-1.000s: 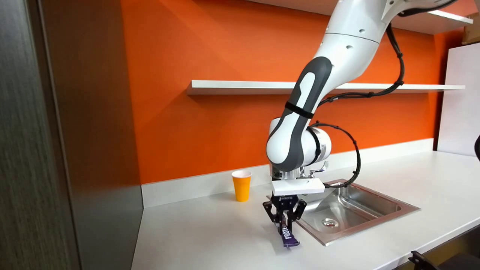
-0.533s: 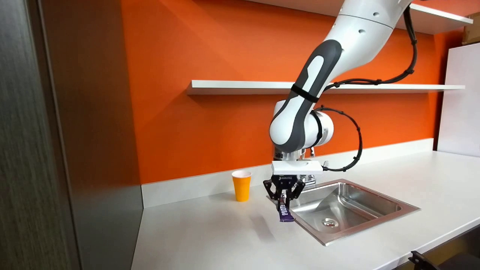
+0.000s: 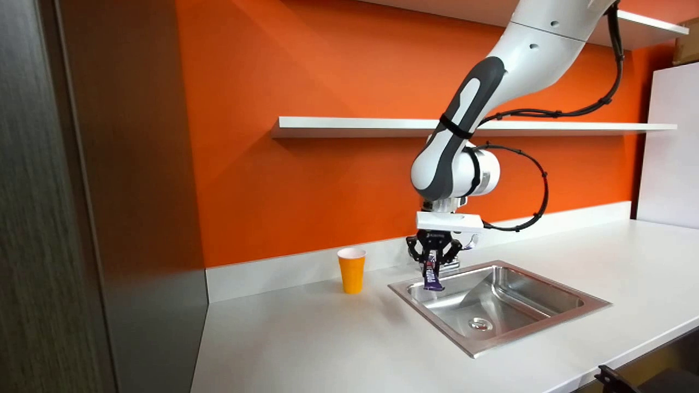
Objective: Put the blue packet inside the sink
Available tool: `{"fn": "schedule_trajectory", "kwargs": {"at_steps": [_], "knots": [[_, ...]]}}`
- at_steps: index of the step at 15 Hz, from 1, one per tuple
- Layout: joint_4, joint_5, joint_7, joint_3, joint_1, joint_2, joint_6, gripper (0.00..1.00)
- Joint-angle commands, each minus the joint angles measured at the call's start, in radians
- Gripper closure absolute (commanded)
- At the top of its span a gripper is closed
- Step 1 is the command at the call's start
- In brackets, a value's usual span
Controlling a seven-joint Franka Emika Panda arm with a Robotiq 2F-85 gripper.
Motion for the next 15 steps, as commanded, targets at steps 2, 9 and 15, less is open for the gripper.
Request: {"fn": "schedule_trajectory", "kwargs": {"at_steps": [2,9,15], "knots": [[0.079,0.039,-0.067,-0.014,-0.065,0.063,-0.051,0.93],[0.124,0.060,-0.079,-0.039,-0.104,0.174,-0.041,0.93],[0.156,0.071,-0.087,-0.067,-0.137,0.266,-0.005,0.93]]}}
